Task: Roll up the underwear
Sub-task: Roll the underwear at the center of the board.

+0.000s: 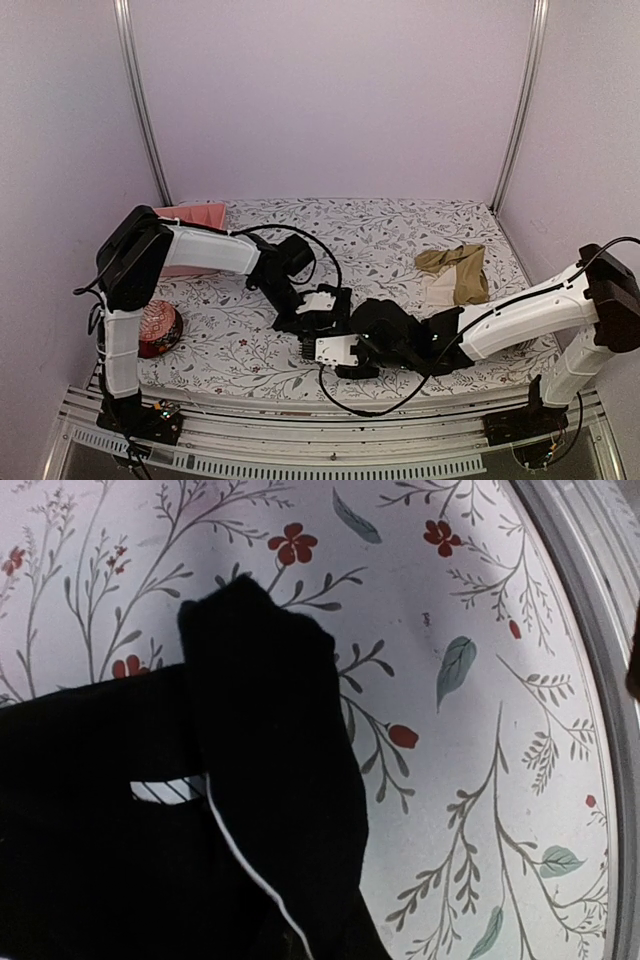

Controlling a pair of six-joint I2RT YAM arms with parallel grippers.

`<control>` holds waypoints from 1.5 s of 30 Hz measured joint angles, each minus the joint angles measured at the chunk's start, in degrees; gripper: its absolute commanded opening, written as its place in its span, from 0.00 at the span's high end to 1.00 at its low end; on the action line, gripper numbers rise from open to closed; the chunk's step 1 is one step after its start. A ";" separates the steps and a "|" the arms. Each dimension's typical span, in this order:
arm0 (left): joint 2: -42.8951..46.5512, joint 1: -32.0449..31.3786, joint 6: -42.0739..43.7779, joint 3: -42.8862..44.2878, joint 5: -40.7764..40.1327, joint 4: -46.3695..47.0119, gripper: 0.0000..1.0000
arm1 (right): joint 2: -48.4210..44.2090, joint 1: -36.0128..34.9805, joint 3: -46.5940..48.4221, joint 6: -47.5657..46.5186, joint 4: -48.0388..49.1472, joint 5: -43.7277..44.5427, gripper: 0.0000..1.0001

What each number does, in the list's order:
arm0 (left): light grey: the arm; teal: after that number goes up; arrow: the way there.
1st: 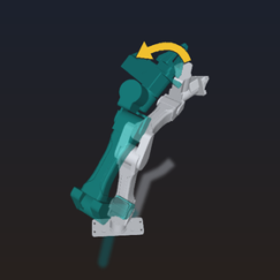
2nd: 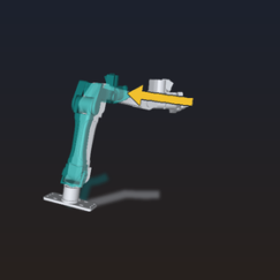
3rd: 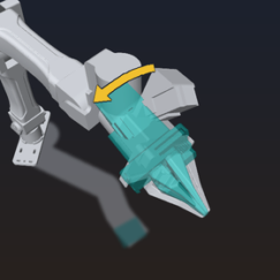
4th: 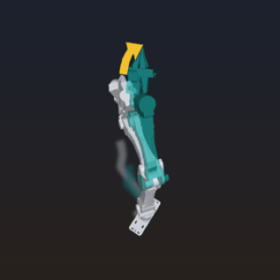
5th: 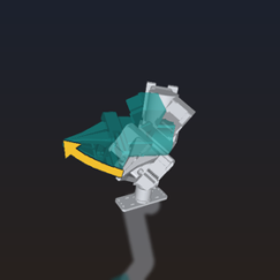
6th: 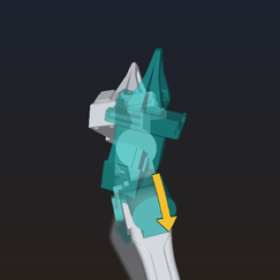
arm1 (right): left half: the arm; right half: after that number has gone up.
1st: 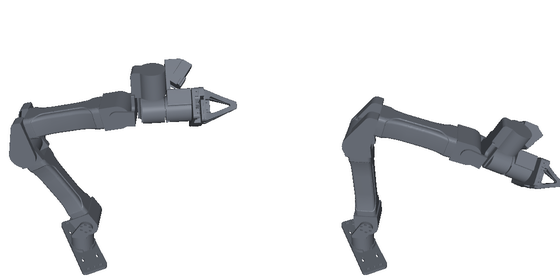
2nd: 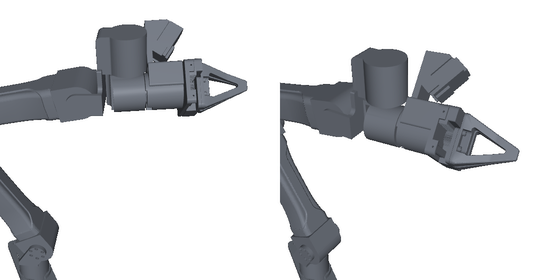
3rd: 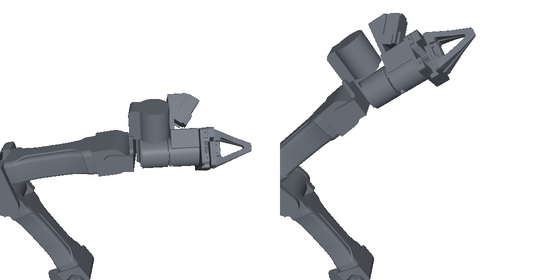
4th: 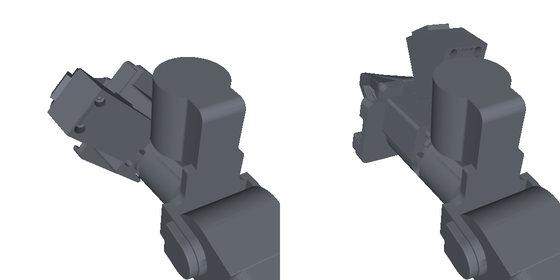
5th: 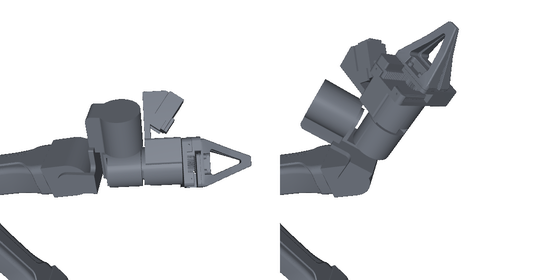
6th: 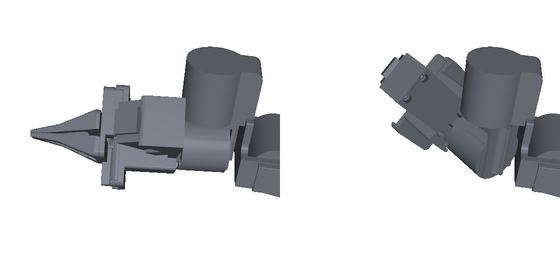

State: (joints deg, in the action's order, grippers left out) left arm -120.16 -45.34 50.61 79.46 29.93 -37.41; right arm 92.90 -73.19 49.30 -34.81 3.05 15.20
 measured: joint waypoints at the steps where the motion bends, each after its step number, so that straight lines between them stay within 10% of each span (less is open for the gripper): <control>1: -0.50 0.20 0.13 0.68 0.68 -0.81 1.00 | 1.57 0.00 0.85 -0.42 0.11 0.90 0.45; 27: -3.21 1.33 1.46 3.43 6.08 -5.09 1.00 | 17.84 5.18 9.03 -4.96 2.29 5.44 0.60; 45: -3.37 1.66 0.94 3.41 6.84 -5.18 0.93 | 19.41 5.55 11.23 -2.84 0.37 5.97 0.97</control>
State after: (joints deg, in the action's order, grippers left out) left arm -123.52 -43.68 51.55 82.87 36.77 -42.59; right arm 112.31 -67.64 60.53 -37.65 3.42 21.17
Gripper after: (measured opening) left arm 0.061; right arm 0.147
